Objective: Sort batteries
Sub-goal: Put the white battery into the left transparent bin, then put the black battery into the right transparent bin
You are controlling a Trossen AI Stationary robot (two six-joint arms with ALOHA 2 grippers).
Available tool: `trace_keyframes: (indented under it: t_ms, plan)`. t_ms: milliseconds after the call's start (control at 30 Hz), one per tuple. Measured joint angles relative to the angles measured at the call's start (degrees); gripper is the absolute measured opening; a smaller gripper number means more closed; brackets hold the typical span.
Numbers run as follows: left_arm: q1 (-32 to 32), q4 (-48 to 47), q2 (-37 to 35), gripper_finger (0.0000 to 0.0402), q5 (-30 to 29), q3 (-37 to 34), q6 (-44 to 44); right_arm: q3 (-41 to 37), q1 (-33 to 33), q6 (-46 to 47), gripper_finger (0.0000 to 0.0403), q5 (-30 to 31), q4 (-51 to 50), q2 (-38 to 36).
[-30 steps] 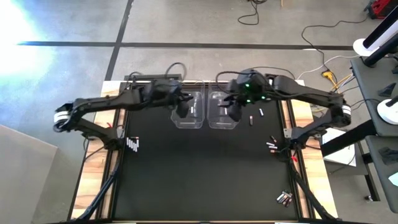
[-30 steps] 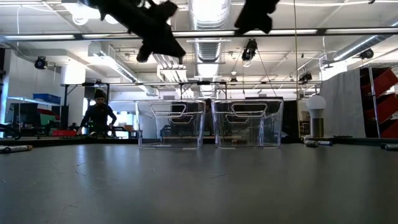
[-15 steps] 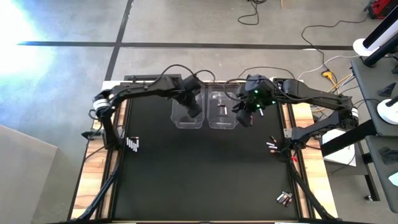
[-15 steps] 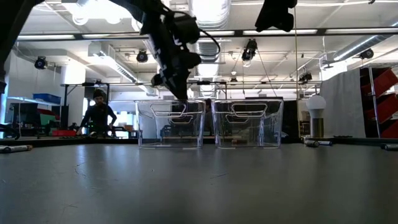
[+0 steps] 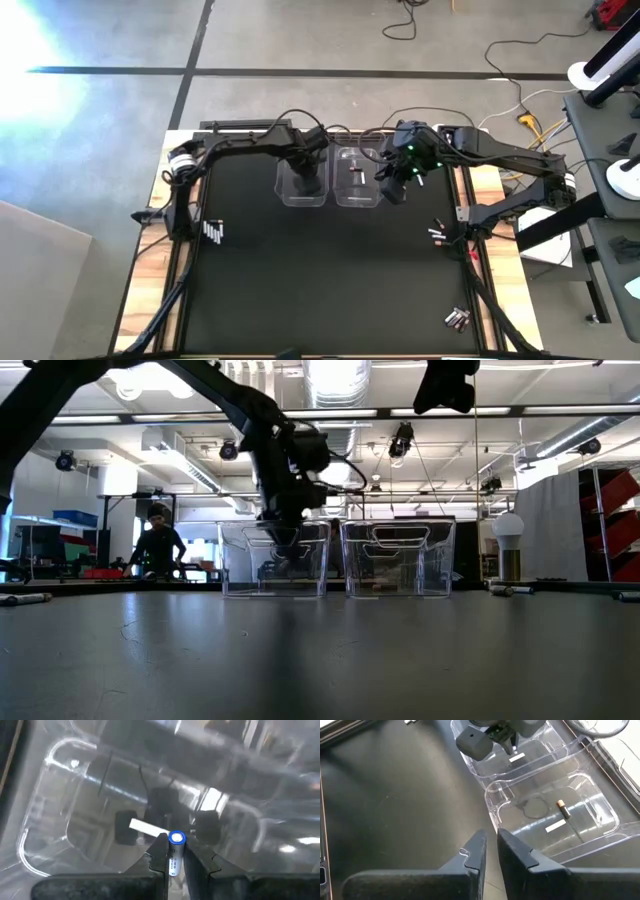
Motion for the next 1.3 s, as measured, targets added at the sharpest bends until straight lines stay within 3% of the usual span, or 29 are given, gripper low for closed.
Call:
trace_keyframes:
  t_ms: [300, 833, 1033, 1300]
  plan:
    - [3.6, 0.3, 2.6, 0.002, -0.2, -0.1, -0.6, 0.0, 0.0, 1.5, 0.0038, 0.1, 0.1, 0.1]
    - [3.5, 2.2, 5.1, 0.0027, 0.7, -0.1, -1.3, -0.7, 0.0, 5.5, 0.0038, 3.1, -0.1, 0.7]
    - [3.5, 2.2, 5.1, 0.0069, 0.6, -0.1, -2.9, -3.6, -0.2, 9.5, 0.0043, 4.6, -5.0, 0.6]
    - [3.5, 1.5, 4.0, 0.0157, 0.6, 1.7, -3.5, -12.3, -0.4, 18.1, 0.0095, 4.5, -14.8, -0.9]
